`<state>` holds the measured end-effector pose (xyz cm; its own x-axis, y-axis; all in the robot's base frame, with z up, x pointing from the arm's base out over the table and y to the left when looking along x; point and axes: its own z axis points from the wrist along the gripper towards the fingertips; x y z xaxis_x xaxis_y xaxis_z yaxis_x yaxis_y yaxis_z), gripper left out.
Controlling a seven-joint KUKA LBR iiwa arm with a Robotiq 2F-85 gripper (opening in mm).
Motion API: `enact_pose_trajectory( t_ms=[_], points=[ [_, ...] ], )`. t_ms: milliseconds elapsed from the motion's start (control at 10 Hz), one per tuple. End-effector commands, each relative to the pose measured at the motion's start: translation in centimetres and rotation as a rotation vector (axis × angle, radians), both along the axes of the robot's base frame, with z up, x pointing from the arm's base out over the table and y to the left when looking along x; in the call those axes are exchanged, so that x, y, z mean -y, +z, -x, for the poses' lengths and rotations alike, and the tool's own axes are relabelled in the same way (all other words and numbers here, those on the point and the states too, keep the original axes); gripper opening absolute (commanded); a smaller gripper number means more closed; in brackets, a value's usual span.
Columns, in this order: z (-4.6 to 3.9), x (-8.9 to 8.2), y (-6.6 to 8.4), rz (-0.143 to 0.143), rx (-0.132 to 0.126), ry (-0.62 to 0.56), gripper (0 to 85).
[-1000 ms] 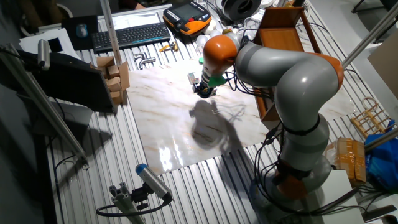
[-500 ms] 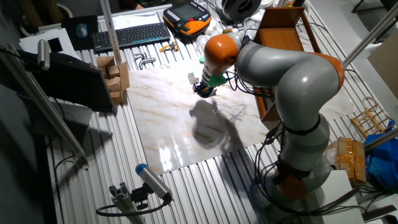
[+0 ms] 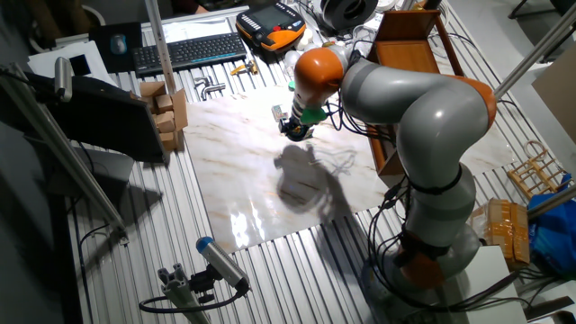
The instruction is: Put the object on the shelf
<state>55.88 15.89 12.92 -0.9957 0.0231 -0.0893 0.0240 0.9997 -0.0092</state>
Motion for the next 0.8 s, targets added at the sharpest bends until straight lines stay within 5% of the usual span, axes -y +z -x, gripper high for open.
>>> enact_pose_trajectory(
  t_ms=[0,300,700],
  points=[
    [0.00,-0.02,-0.02,0.007,-0.006,0.006,0.0],
    [0.00,-0.02,-0.02,0.023,-0.002,0.023,0.0],
    [0.00,-0.02,-0.02,-0.019,-0.026,0.026,0.0]
  ],
)
